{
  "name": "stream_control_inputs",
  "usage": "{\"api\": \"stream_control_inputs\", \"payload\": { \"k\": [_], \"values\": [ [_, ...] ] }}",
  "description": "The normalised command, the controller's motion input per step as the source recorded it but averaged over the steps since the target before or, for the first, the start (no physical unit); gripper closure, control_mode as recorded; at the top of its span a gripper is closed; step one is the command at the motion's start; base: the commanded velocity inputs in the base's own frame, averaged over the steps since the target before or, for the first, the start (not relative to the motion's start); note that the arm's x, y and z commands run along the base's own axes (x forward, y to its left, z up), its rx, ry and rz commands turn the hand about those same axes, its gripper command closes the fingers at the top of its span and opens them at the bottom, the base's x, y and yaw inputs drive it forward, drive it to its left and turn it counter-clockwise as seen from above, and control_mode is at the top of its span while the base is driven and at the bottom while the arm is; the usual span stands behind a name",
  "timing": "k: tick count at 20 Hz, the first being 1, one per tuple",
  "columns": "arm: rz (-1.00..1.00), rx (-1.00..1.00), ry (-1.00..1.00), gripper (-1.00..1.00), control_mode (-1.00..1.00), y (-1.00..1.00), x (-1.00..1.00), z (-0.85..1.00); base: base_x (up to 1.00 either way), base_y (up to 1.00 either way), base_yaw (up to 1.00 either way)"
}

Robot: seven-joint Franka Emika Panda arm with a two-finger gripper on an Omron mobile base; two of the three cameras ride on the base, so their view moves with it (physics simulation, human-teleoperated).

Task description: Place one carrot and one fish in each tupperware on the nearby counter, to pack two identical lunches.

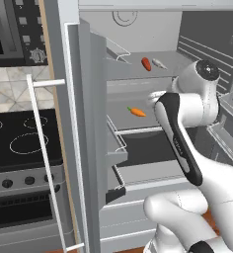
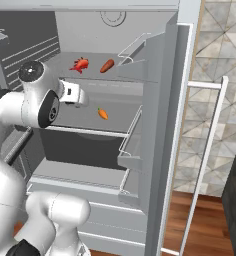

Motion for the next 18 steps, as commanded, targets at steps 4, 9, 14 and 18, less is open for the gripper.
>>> {"api": "stream_control_inputs", "payload": {
  "k": [4, 9, 14, 18],
  "values": [
    [0.00, 0.00, -0.30, -1.00, -1.00, 0.28, 0.00, 0.58, 0.00, 0.00, 0.00],
    [0.00, 0.02, -0.11, -1.00, -1.00, 0.13, 0.00, 0.49, 0.00, 0.00, 0.00],
    [0.00, 0.11, 0.00, -1.00, -1.00, 0.00, 0.05, 0.38, 0.00, 0.00, 0.00],
    [0.00, 0.14, 0.00, -1.00, -1.00, 0.00, 0.07, 0.03, 0.00, 0.00, 0.00]
  ]
}}
